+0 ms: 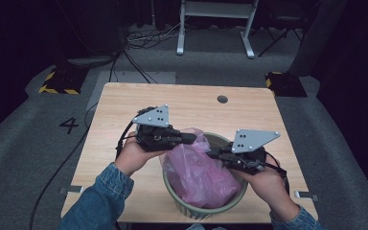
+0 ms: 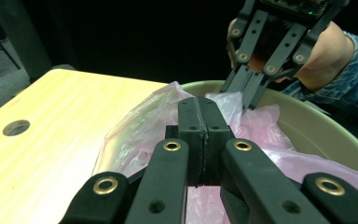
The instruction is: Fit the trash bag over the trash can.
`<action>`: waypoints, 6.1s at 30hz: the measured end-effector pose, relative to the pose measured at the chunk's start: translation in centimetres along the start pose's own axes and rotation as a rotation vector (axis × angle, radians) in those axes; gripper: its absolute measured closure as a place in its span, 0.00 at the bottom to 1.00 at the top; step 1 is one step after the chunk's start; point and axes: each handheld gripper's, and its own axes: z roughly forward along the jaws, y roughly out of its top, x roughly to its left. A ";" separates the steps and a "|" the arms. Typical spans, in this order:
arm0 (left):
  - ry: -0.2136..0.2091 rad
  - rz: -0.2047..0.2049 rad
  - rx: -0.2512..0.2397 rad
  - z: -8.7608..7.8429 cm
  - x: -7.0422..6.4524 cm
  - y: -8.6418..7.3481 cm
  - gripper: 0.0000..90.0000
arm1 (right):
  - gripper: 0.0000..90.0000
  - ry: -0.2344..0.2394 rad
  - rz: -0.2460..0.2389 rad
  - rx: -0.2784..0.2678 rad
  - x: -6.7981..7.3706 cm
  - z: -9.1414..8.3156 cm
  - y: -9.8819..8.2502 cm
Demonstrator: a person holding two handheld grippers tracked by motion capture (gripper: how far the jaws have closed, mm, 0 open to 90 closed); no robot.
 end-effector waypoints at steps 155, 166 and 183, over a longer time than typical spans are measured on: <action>0.326 -0.254 -0.052 -7.2 0.2 -13.1 0.51 | 0.61 -0.204 0.379 0.014 -6.3 -6.0 -16.1; 0.323 -0.229 -0.044 -7.7 0.7 -11.8 0.48 | 0.53 -0.235 0.312 -0.093 -6.9 -9.2 -12.2; 0.384 -0.182 -0.087 -9.7 -2.5 -9.8 0.46 | 0.51 -0.089 0.230 -0.085 -6.5 -6.3 -7.3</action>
